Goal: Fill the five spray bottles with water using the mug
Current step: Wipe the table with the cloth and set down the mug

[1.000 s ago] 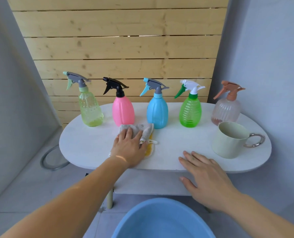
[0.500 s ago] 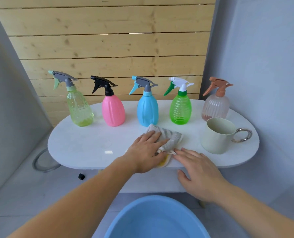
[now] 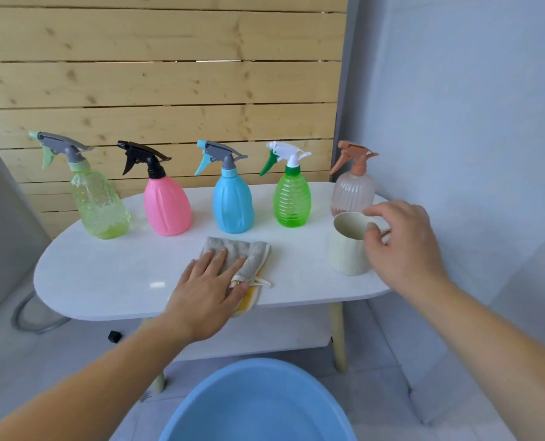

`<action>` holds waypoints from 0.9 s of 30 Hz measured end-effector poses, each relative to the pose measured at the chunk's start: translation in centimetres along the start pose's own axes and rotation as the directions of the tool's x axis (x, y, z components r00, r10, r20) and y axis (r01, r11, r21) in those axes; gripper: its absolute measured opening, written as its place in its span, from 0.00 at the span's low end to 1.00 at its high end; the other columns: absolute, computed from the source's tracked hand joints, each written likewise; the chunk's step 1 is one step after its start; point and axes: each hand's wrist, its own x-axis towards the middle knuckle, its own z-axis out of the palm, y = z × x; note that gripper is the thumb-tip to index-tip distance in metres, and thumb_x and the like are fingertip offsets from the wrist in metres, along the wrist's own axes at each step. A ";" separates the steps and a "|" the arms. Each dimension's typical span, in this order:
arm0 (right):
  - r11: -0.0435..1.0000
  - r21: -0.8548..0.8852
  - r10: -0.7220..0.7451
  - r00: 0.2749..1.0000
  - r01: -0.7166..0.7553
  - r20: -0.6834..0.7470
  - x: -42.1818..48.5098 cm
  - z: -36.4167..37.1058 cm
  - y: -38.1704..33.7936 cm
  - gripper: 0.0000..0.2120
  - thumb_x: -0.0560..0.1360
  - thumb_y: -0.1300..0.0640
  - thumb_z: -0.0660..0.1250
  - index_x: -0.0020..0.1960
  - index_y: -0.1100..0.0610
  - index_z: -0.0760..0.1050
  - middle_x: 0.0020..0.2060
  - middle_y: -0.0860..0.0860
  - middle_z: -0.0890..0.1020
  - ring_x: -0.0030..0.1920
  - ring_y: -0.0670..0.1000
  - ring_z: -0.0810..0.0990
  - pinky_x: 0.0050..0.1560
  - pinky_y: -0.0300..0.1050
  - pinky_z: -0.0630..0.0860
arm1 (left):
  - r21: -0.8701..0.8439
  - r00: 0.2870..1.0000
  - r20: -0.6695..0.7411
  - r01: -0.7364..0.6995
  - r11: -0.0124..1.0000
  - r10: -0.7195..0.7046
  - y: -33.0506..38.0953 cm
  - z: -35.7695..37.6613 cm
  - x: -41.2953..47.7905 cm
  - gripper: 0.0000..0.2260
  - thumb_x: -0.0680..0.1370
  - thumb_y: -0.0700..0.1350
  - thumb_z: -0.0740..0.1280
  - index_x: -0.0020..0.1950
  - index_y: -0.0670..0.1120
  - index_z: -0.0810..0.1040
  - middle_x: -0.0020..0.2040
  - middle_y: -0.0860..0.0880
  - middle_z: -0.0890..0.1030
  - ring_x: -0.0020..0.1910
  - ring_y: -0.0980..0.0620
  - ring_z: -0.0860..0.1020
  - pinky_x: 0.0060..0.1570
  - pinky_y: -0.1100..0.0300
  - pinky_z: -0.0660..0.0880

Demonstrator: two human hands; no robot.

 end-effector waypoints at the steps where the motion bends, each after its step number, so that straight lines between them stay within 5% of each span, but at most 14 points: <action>1: 0.996 -0.053 0.069 0.997 -0.068 0.021 0.5 -0.3 1.0 0.15 0.74 0.63 0.64 0.59 0.56 0.79 0.58 0.52 0.80 0.62 0.59 0.71 0.59 0.47 0.68 | -0.012 1.000 0.004 -0.002 1.000 0.002 1.1 0.2 0.4 0.39 0.73 0.71 0.34 0.84 0.62 0.47 0.86 0.51 0.48 0.85 0.48 0.43 0.83 0.48 0.43; 5: 0.955 -0.113 0.296 0.910 -0.274 0.290 1.5 0.0 4.0 0.23 0.77 0.60 0.61 0.72 0.55 0.69 0.72 0.54 0.70 0.72 0.59 0.63 0.70 0.50 0.63 | 0.012 0.999 0.043 0.018 1.000 -0.018 5.5 0.7 2.3 0.27 0.85 0.64 0.44 0.84 0.61 0.44 0.86 0.50 0.44 0.85 0.46 0.39 0.82 0.46 0.40; 8: 0.946 -0.088 0.319 0.856 -0.311 0.407 1.9 0.3 5.4 0.21 0.80 0.58 0.60 0.73 0.53 0.68 0.70 0.55 0.70 0.68 0.57 0.70 0.60 0.46 0.68 | 0.029 0.999 0.041 -0.019 0.999 0.018 8.7 1.2 3.8 0.27 0.86 0.63 0.44 0.84 0.61 0.44 0.86 0.48 0.44 0.85 0.44 0.40 0.82 0.43 0.40; 15: 0.969 -0.038 0.247 0.937 -0.246 0.247 3.2 -1.1 6.6 0.08 0.80 0.57 0.63 0.50 0.52 0.81 0.48 0.52 0.83 0.48 0.54 0.77 0.44 0.45 0.68 | 0.044 0.998 0.006 -0.063 0.997 0.063 11.4 1.6 5.2 0.27 0.85 0.63 0.46 0.85 0.59 0.50 0.86 0.47 0.48 0.85 0.44 0.44 0.82 0.42 0.44; 21: 0.965 0.004 0.262 0.963 -0.263 0.064 3.7 -3.1 5.5 0.09 0.79 0.57 0.62 0.47 0.53 0.82 0.43 0.50 0.83 0.46 0.56 0.78 0.43 0.47 0.73 | 0.102 1.000 0.008 -0.002 0.995 0.001 8.3 0.8 4.5 0.29 0.84 0.65 0.45 0.85 0.60 0.49 0.86 0.50 0.48 0.85 0.44 0.43 0.83 0.45 0.43; 27: 0.932 -0.006 0.363 0.932 -0.363 0.008 2.5 -3.0 6.5 0.10 0.78 0.56 0.61 0.44 0.53 0.80 0.41 0.51 0.82 0.44 0.57 0.78 0.40 0.48 0.74 | 0.009 0.992 0.033 -0.120 0.993 0.120 13.1 1.5 6.8 0.27 0.85 0.64 0.45 0.84 0.63 0.46 0.86 0.48 0.46 0.85 0.43 0.40 0.82 0.43 0.41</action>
